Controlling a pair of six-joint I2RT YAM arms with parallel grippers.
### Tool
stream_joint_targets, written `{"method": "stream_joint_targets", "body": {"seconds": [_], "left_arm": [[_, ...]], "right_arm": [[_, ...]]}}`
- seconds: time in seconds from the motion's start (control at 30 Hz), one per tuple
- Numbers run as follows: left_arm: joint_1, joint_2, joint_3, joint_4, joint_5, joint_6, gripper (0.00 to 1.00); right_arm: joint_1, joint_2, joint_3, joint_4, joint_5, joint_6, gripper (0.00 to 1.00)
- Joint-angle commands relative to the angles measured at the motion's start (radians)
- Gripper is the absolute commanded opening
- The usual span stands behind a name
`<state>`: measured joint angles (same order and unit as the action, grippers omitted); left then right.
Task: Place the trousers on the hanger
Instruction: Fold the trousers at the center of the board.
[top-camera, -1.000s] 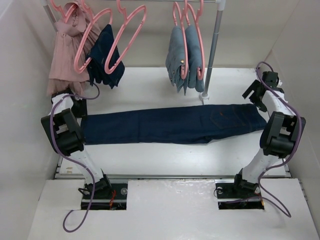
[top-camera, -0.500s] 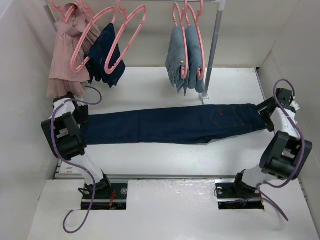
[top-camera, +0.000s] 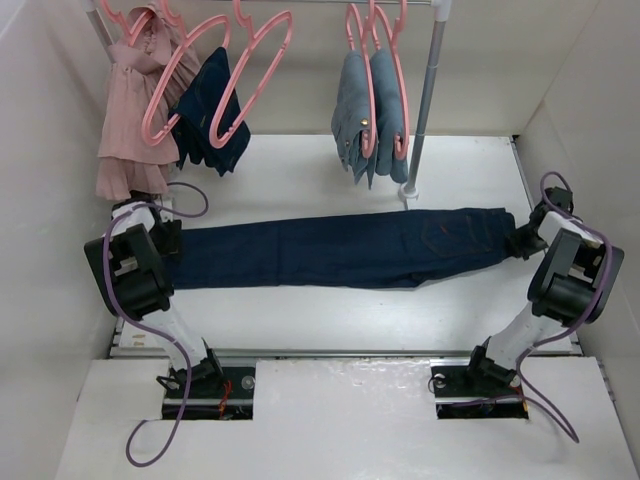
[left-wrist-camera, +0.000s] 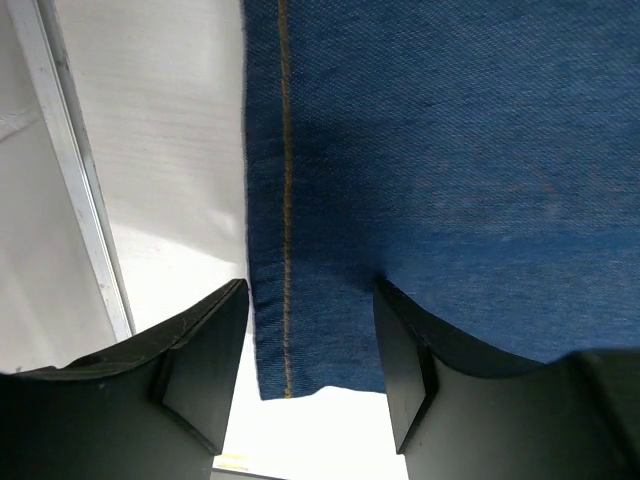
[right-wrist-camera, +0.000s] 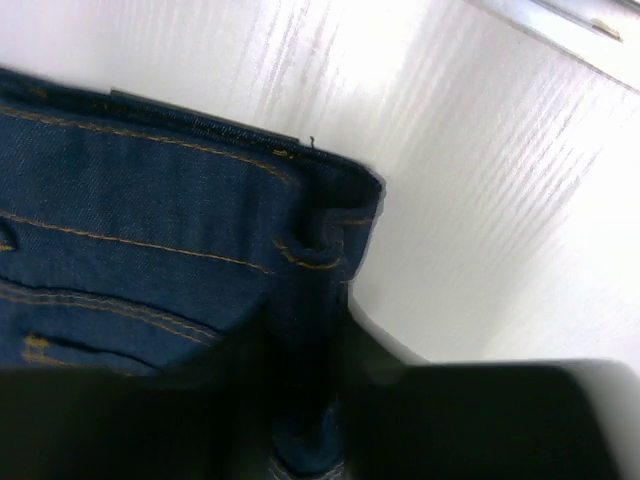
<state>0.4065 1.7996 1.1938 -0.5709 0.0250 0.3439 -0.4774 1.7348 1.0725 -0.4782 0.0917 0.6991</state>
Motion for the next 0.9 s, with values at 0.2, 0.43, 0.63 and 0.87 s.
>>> {"method": "stream_joint_targets", "body": {"seconds": [0.2,0.43,0.63,0.87], "left_arm": [[-0.015,-0.055,0.009,-0.041,0.107,0.038,0.50],[-0.084,-0.055,0.030,-0.064,0.110,0.029,0.50],[-0.167,-0.057,0.021,-0.064,0.101,0.020,0.50],[-0.259,-0.066,0.021,-0.086,0.101,0.010,0.50]], "right_arm": [[-0.027,-0.110,0.063,-0.002,0.061,-0.076,0.00],[0.227,-0.418,0.200,-0.056,0.332,-0.127,0.00],[0.442,-0.515,0.297,-0.123,0.594,-0.188,0.00],[0.422,-0.572,0.478,-0.105,0.525,-0.394,0.00]]}}
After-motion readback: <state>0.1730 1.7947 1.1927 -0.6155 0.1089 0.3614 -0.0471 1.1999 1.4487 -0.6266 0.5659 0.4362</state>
